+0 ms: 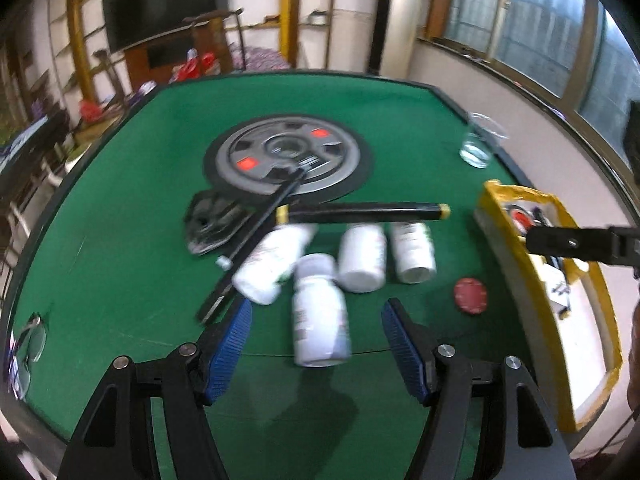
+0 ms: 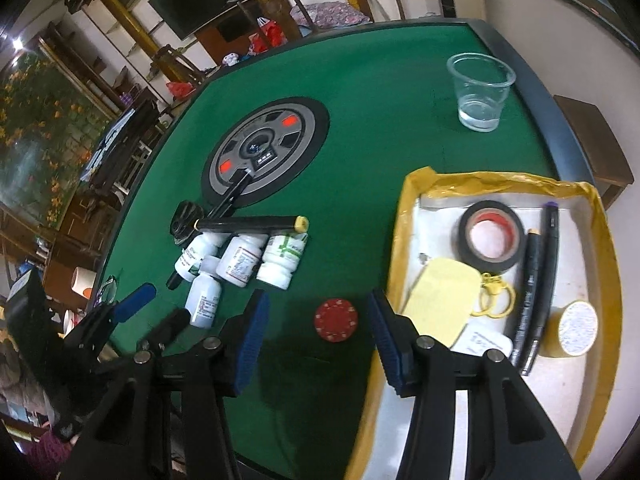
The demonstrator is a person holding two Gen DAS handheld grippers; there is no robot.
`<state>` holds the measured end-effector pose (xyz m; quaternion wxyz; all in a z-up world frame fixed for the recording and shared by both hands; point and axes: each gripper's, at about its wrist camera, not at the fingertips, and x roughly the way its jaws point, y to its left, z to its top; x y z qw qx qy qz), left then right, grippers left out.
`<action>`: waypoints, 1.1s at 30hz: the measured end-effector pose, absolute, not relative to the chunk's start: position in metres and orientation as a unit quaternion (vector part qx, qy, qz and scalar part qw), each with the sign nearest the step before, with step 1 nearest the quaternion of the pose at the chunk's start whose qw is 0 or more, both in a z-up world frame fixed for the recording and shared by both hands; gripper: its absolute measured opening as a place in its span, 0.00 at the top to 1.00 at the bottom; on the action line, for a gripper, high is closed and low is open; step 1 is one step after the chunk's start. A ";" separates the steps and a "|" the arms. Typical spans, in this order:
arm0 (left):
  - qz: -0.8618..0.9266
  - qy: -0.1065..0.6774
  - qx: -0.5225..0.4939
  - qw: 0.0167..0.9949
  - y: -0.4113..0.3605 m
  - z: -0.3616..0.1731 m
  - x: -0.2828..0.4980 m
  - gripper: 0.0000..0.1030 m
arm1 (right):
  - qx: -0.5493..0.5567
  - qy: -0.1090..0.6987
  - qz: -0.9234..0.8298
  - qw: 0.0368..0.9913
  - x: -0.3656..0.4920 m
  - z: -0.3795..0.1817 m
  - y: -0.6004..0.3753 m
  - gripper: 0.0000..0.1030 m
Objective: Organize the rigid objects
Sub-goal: 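Grasp a white pill bottle on the felt with the left gripper, then grasp the white bottle with green label using the right gripper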
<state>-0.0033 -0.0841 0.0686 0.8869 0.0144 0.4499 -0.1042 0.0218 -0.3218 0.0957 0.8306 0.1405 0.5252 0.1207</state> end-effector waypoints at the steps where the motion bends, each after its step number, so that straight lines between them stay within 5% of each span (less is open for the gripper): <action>1: -0.102 0.455 0.009 0.885 -0.080 0.065 0.000 0.31 | 0.140 0.527 0.121 0.830 0.022 0.095 -0.320 0.52; 12: -0.108 0.510 0.016 0.853 -0.087 0.027 0.031 0.31 | 0.147 0.535 0.101 0.826 0.024 0.088 -0.320 0.52; 19: -0.108 0.516 0.057 0.848 -0.091 0.016 0.033 0.55 | 0.149 0.553 0.111 0.812 0.044 0.077 -0.297 0.52; 33: -0.125 0.506 0.080 0.850 -0.068 0.016 0.009 0.54 | 0.174 0.603 0.080 0.774 0.103 0.024 -0.258 0.52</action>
